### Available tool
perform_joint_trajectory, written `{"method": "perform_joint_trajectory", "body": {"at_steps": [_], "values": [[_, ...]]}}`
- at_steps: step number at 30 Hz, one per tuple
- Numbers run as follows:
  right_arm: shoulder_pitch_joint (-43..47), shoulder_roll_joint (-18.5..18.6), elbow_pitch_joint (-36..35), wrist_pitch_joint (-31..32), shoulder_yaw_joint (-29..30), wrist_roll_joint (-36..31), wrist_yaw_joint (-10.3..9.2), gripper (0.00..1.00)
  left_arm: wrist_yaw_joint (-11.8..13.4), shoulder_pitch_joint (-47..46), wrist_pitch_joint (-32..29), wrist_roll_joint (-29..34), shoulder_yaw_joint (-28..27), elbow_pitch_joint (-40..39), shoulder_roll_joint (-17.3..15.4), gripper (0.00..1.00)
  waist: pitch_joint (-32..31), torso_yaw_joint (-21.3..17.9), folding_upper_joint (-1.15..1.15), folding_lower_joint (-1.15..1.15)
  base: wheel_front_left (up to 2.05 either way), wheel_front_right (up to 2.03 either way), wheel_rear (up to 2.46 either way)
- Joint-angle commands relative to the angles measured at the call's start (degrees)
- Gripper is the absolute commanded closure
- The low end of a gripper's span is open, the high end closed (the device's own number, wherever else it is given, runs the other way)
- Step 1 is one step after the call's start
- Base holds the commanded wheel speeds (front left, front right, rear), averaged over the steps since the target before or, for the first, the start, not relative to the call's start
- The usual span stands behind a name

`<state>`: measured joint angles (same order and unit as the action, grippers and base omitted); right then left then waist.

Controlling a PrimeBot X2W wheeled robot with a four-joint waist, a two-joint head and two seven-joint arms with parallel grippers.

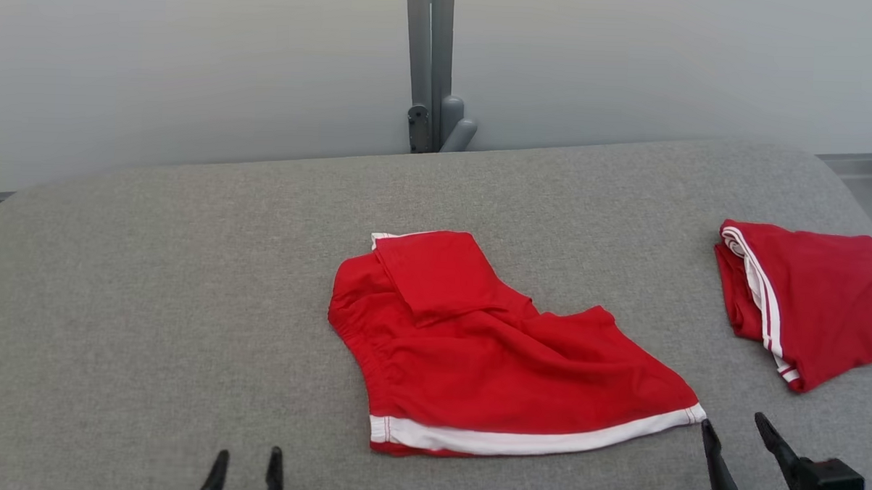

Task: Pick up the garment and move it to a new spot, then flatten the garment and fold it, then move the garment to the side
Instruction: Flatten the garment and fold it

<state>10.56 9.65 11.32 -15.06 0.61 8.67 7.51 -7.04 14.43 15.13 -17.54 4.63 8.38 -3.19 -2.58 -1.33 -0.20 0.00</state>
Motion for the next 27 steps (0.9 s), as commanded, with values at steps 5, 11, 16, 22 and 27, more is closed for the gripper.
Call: {"method": "perform_joint_trajectory", "body": {"at_steps": [5, 11, 16, 22, 27], "values": [[-9.90, 5.48, 10.50, 5.27, -8.00, -0.43, -0.06, 0.00, -0.50, -5.52, -3.03, -3.05, 7.06, 7.12, 0.10, 0.00, 2.14, -2.38, 0.20, 0.00, 0.00, 0.00, 0.00], [-18.91, 9.19, 18.47, 12.42, -16.97, 1.71, -0.06, 0.00, -0.50, -11.96, -10.17, -6.51, 13.80, 12.31, 0.08, 0.00, 3.59, -2.79, 0.20, 0.00, 0.00, 0.00, 0.00], [-22.66, 10.10, 22.00, 12.17, -20.17, 4.04, -0.06, 0.00, -0.51, -16.12, -12.55, -8.37, 16.83, 13.95, -0.55, 0.00, 5.26, -2.32, 0.20, 0.00, 0.00, 0.00, 0.00], [-25.74, 9.73, 25.67, 10.62, -22.65, 5.48, -0.06, 0.00, -0.51, -19.46, -13.20, -8.42, 17.95, 17.36, -1.10, 0.00, 6.92, -2.19, 0.20, 0.00, 0.00, 0.00, 0.00], [-27.59, 9.38, 28.48, 9.36, -24.61, 6.76, -0.06, 0.00, -0.36, -21.19, -12.71, -8.63, 18.36, 19.83, -1.08, 0.00, 7.83, -2.25, 0.20, 0.00, 0.00, 0.00, 0.00]]}}
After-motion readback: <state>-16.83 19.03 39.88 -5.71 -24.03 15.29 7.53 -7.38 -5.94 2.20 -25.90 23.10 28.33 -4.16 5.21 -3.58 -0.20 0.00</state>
